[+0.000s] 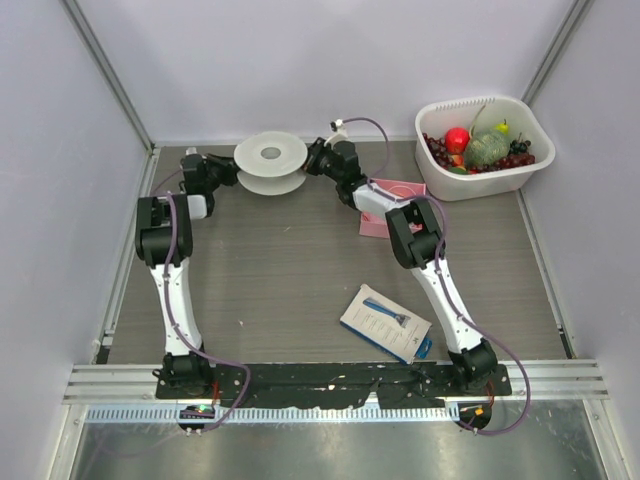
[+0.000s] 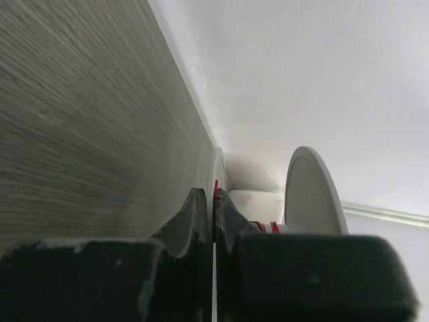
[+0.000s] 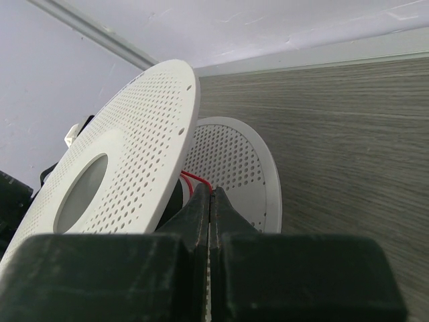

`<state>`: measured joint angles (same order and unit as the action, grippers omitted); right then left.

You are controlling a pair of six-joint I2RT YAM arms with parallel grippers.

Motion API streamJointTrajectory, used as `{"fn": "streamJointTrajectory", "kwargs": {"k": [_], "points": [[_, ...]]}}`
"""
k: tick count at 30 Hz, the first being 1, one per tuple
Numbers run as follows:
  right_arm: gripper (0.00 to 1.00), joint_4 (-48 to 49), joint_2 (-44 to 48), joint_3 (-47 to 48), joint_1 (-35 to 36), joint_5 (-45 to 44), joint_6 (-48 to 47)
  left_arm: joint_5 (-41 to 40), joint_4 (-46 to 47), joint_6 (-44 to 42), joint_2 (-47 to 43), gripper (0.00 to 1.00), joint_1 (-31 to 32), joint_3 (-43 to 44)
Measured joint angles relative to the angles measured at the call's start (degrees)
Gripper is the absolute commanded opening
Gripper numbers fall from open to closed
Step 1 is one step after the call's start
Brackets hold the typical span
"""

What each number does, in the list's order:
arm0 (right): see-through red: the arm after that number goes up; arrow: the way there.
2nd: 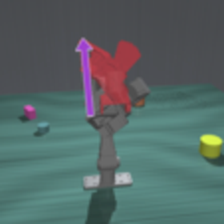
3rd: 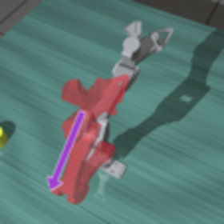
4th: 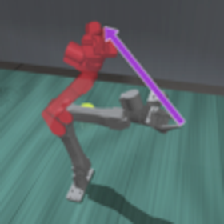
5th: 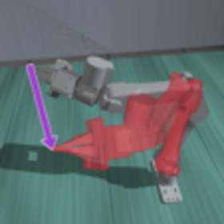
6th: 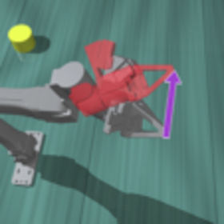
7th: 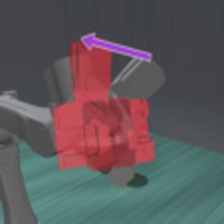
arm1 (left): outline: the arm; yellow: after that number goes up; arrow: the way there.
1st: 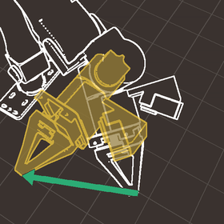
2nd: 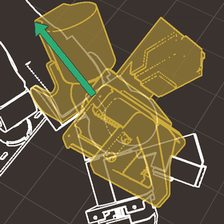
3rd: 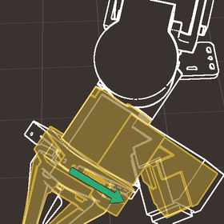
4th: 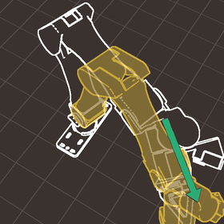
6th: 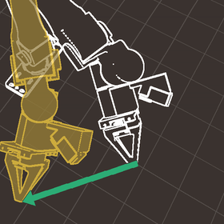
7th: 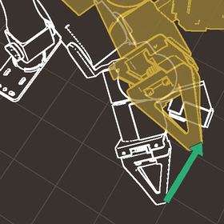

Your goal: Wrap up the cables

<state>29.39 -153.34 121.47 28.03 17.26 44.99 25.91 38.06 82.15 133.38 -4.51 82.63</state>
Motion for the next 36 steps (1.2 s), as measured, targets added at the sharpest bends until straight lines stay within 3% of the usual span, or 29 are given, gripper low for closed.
{"fn": "streamJointTrajectory", "kwargs": {"k": [12, 17, 20, 28, 36], "points": [[0.01, -0.50, -8.50, 9.16, -0.42, -4.83, -1.60, -1.09, -5.14, -1.79, 9.09, 0.01, 1.03, 10.60], [0.01, -1.09, -9.27, 10.47, -0.39, -6.82, -2.19, -1.40, -7.15, -2.40, 11.63, 0.20, 1.25, 14.80], [0.01, -0.98, -9.38, 10.67, -0.20, -8.44, -3.26, -6.95, -8.61, -3.76, 12.66, 0.28, 1.49, 16.52], [0.01, -1.99, -9.94, 11.32, 0.44, -11.19, -5.27, -13.35, -10.21, -4.87, 12.24, 0.33, 0.13, 16.70], [0.01, -2.14, -10.21, 11.43, 0.52, -12.35, -5.66, -15.02, -13.46, -5.14, 9.09, 0.46, -3.13, 14.53]]}}
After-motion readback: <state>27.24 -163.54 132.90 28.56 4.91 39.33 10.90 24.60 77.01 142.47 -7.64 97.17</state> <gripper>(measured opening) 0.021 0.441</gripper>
